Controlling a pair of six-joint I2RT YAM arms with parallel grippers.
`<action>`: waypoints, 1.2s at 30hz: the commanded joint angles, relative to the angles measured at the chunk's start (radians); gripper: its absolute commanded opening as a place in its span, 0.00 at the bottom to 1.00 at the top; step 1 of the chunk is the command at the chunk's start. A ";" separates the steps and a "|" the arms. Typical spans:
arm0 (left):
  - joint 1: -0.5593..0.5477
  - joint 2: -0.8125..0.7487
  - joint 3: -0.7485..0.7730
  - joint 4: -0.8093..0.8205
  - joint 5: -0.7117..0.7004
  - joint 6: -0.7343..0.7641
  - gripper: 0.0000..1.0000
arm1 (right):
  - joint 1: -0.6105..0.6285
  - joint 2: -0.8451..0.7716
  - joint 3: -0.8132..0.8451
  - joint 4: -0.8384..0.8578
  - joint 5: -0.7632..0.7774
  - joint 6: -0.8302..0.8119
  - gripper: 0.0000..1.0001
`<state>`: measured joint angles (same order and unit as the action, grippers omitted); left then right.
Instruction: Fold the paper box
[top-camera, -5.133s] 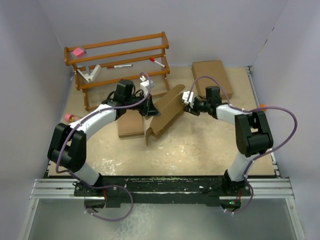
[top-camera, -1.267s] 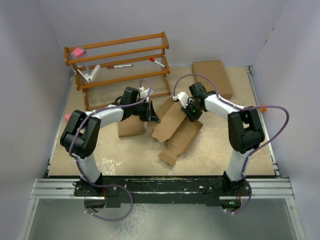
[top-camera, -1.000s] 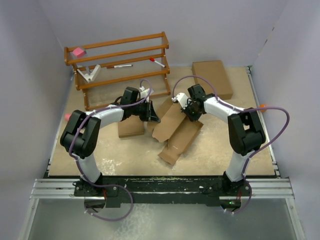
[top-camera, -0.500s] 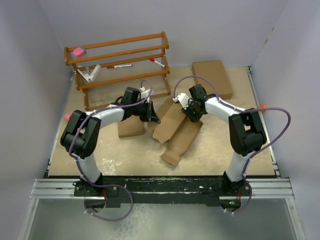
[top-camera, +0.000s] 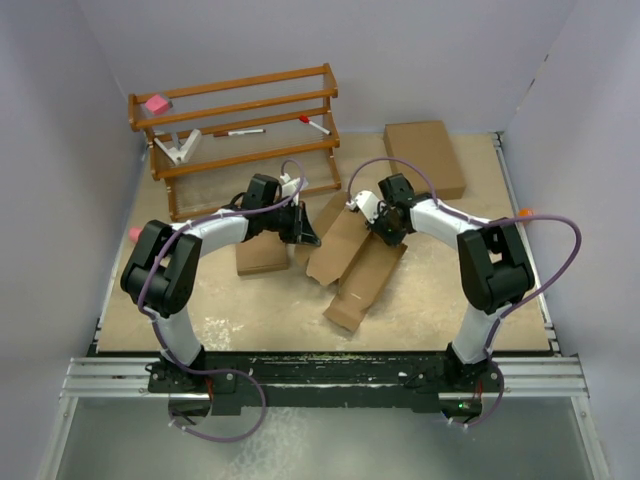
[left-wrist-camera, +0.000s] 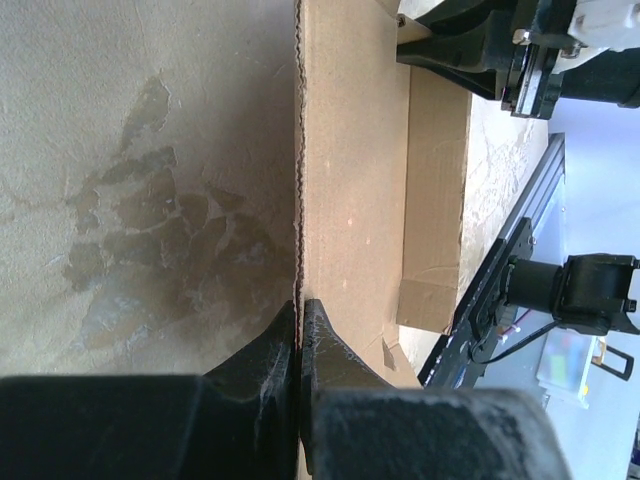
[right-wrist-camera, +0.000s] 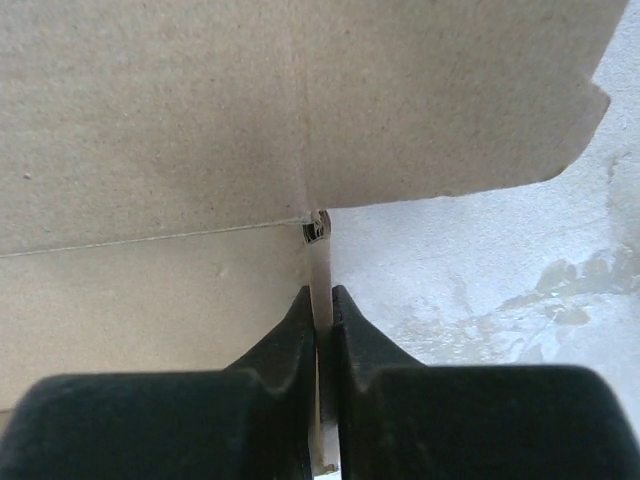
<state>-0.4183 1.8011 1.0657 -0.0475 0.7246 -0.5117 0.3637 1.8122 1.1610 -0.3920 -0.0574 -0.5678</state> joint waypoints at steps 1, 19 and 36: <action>0.009 0.001 0.036 0.003 0.007 0.025 0.04 | -0.006 -0.029 -0.011 0.067 0.106 0.018 0.01; 0.016 0.010 0.045 0.003 0.021 0.022 0.04 | -0.007 -0.066 0.002 0.021 -0.016 0.008 0.26; 0.018 0.017 0.051 -0.001 0.030 0.025 0.05 | -0.008 -0.045 -0.015 0.044 -0.024 -0.007 0.24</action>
<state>-0.4068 1.8179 1.0756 -0.0544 0.7292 -0.5117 0.3588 1.7412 1.1534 -0.3576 -0.0959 -0.5621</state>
